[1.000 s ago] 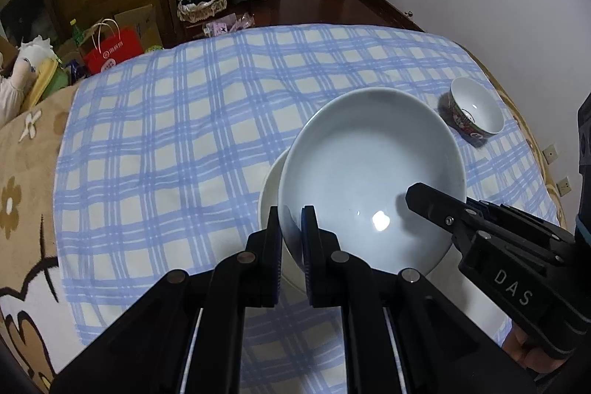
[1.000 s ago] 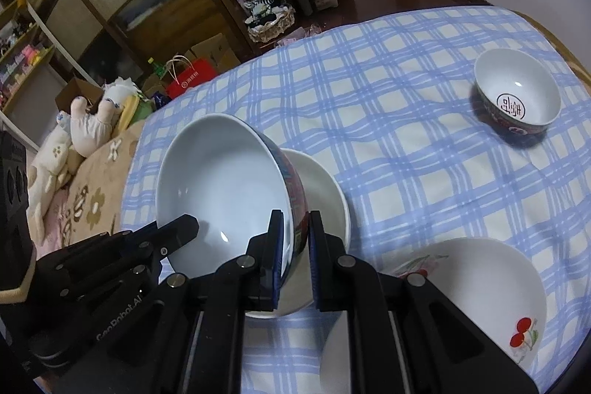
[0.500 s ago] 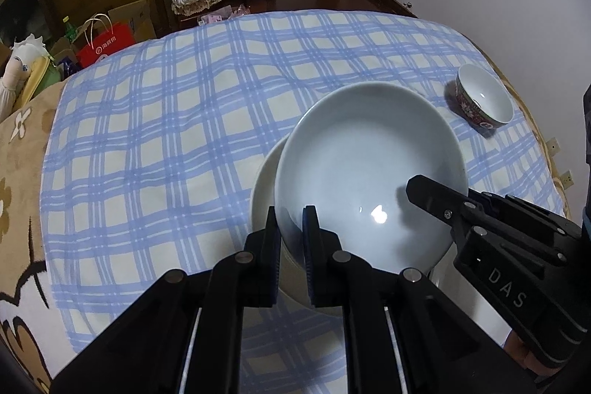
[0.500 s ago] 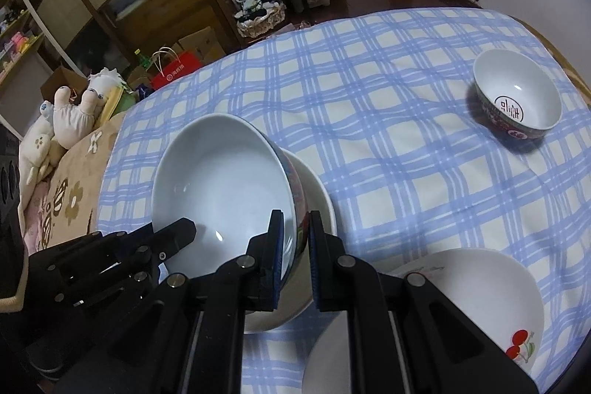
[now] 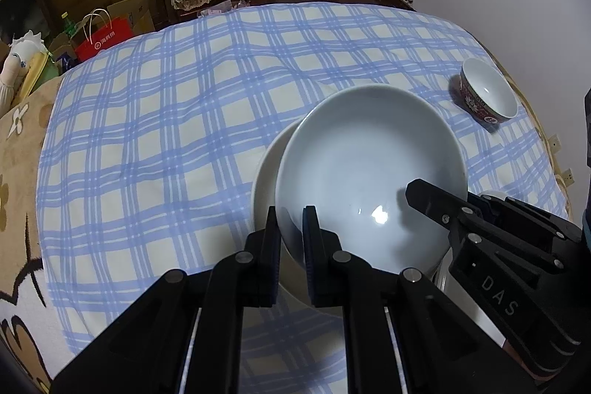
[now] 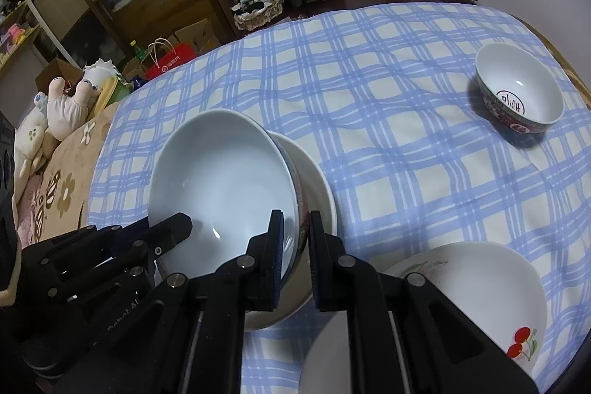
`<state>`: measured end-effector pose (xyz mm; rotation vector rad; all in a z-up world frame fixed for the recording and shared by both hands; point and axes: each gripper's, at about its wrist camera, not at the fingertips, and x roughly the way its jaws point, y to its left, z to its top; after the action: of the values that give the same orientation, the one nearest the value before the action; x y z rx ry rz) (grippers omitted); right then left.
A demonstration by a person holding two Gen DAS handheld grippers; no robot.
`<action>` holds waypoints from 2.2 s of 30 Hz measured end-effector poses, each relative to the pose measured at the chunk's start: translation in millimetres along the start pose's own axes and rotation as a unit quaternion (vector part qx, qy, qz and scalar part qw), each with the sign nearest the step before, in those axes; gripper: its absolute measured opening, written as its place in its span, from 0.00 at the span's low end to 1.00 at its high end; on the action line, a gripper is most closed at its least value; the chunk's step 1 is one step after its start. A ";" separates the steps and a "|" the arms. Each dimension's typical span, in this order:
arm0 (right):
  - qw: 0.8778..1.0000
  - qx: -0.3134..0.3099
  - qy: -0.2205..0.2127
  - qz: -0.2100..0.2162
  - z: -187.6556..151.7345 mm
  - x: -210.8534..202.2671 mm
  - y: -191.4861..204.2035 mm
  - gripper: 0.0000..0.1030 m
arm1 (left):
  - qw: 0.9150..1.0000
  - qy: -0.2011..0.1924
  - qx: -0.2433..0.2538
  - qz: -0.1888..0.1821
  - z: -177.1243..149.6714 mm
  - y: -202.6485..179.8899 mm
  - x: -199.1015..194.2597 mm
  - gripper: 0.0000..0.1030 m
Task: Organize plates and bowls
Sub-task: 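Lower the held bowl into the first white bowl with both grippers, then open both grippers and release the bowl on the bowl stack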
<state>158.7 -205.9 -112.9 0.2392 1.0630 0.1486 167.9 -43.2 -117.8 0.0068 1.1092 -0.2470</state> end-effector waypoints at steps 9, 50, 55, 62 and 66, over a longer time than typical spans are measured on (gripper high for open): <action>0.999 -0.028 -0.005 -0.016 -1.6 -0.1 5.4 0.14 | 1.000 0.000 0.006 0.009 -0.9 -1.8 1.1 0.12; 1.000 -0.019 0.022 -0.006 1.6 4.3 -3.0 0.17 | 1.000 0.003 0.007 -0.006 2.4 3.3 1.0 0.12; 1.000 -0.018 0.009 -0.006 5.0 -6.0 -4.1 0.17 | 1.000 -0.025 0.014 -0.006 1.5 1.2 -12.6 0.12; 1.000 -0.009 -0.006 -0.001 10.2 -16.2 -7.7 0.17 | 0.999 -0.036 0.017 -0.015 2.5 -0.7 -19.6 0.12; 1.000 0.002 -0.023 0.002 15.1 -29.0 -11.0 0.30 | 0.999 -0.040 0.012 -0.008 5.6 2.5 -25.4 0.16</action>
<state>158.1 -225.2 -84.3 0.2475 1.0172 0.1449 162.7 -36.5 -93.1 0.0085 1.0268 -0.2732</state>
